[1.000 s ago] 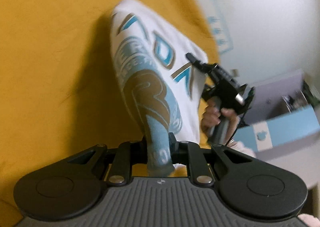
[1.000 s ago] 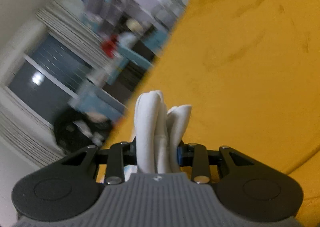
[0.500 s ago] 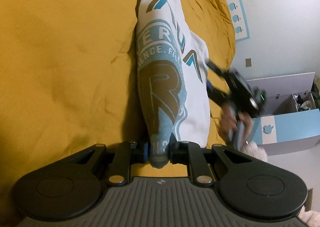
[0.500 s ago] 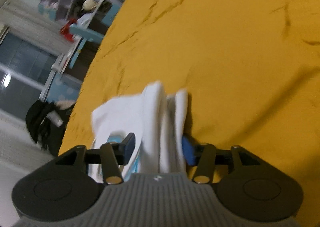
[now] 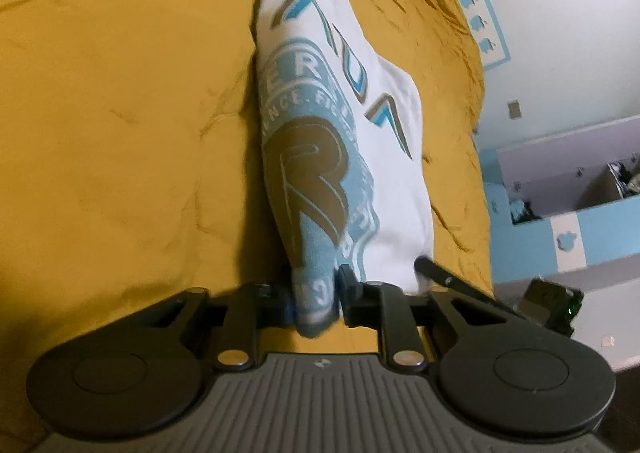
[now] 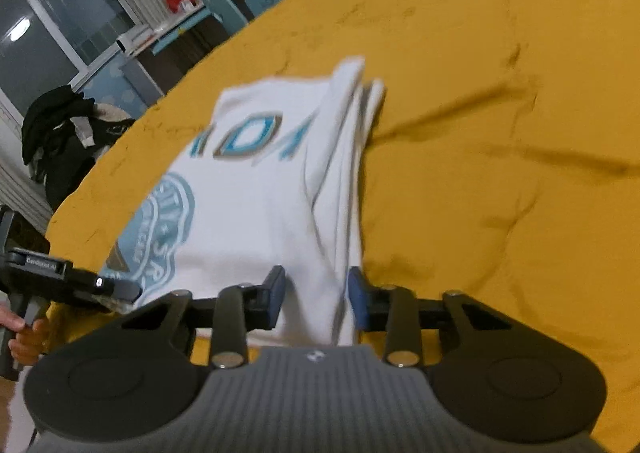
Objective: Fold small clothes
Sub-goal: 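Open both grippers to release the folded shirt onto the stack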
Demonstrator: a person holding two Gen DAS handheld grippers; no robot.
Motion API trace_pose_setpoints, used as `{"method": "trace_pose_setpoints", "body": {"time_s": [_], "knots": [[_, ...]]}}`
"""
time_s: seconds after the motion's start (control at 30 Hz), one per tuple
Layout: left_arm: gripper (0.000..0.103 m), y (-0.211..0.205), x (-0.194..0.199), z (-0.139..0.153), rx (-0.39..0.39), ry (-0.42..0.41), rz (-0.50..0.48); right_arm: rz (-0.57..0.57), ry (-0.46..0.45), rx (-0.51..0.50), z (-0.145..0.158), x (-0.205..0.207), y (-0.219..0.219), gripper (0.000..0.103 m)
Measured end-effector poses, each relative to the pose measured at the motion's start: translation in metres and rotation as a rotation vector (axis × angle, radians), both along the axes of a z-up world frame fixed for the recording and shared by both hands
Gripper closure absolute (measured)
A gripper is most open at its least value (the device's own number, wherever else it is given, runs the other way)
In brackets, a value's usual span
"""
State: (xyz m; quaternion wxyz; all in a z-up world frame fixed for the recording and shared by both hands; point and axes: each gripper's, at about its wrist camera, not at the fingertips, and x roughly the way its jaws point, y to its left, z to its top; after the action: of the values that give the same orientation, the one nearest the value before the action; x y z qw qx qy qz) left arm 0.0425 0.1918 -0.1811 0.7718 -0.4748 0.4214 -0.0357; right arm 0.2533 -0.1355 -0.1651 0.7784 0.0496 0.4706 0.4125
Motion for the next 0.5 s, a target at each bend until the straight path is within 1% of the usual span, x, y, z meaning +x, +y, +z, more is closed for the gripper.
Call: {"method": "trace_pose_setpoints", "body": {"time_s": [0.07,0.13,0.2,0.27,0.3,0.33,0.37,0.4,0.43,0.47,0.5], "knots": [[0.089,-0.004,-0.003,0.011,0.029,-0.026,0.003,-0.023,-0.007,0.011,0.006,-0.001,-0.002,0.102],[0.089,-0.006,-0.005,0.023,0.063,-0.055,-0.009,-0.045,-0.044,0.029,0.022,-0.002,-0.005,0.102],[0.089,-0.009,-0.003,0.027,0.11,-0.022,-0.047,-0.038,-0.048,0.016,0.025,-0.001,-0.011,0.103],[0.089,-0.012,0.002,0.019,0.155,0.037,-0.086,-0.026,-0.01,-0.029,0.011,0.002,-0.008,0.103],[0.088,-0.014,0.004,0.015,0.17,0.055,-0.106,-0.014,0.003,-0.059,0.0,0.002,-0.005,0.103],[0.086,-0.014,0.003,0.014,0.165,0.06,-0.11,-0.011,0.006,-0.075,-0.011,0.001,-0.003,0.103],[0.086,-0.013,0.001,0.017,0.157,0.056,-0.114,-0.02,0.009,-0.072,-0.014,-0.001,-0.003,0.102],[0.084,-0.012,-0.003,0.022,0.162,0.05,-0.117,-0.028,0.008,-0.065,-0.013,-0.002,-0.004,0.1],[0.084,-0.01,-0.011,0.032,0.187,0.048,-0.109,-0.037,0.0,-0.059,-0.008,-0.004,-0.007,0.098],[0.084,-0.008,-0.017,0.041,0.222,0.046,-0.111,-0.053,-0.024,-0.056,0.0,-0.008,-0.01,0.085],[0.083,-0.007,-0.024,0.053,0.276,0.037,-0.109,-0.064,-0.066,-0.059,0.01,-0.013,-0.013,0.075]]}}
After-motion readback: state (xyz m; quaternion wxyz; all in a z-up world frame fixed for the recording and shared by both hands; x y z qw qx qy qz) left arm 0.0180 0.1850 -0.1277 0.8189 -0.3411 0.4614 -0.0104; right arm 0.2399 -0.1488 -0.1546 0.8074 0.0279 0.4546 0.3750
